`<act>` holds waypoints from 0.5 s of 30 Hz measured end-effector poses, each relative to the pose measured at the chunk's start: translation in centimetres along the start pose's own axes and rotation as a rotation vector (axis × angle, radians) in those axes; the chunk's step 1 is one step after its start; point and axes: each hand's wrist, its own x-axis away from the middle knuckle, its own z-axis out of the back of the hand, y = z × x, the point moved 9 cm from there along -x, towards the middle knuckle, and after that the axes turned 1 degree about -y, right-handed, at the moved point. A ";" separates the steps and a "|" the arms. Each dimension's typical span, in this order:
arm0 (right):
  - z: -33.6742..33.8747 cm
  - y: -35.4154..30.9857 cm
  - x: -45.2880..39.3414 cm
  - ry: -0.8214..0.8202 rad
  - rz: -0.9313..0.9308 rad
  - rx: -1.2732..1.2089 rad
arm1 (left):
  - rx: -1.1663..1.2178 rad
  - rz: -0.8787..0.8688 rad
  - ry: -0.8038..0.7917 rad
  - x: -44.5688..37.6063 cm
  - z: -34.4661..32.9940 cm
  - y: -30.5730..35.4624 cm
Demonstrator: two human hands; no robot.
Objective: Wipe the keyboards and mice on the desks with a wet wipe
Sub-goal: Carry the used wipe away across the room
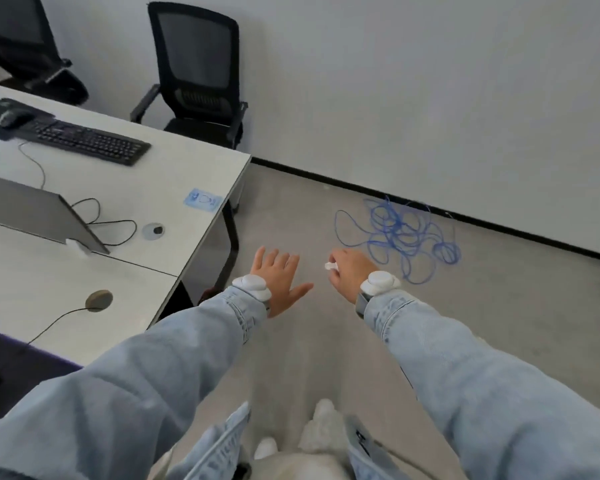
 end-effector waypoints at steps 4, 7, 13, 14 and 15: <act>-2.1 -4.4 -8.8 -0.047 0.218 -0.013 | 0.072 0.231 -0.001 -2.8 -1.0 -6.7; -4.1 -7.8 -14.4 -0.101 0.378 -0.032 | 0.112 0.380 -0.002 -4.4 -1.6 -10.5; -10.9 -14.3 -21.4 -0.303 0.709 -0.054 | 0.273 0.756 0.034 -5.6 -6.7 -17.1; -12.5 -15.2 -22.1 -0.337 0.757 -0.048 | 0.306 0.822 0.016 -5.3 -8.2 -17.7; -13.8 -15.8 -22.5 -0.362 0.791 -0.048 | 0.327 0.869 -0.002 -4.9 -9.3 -18.1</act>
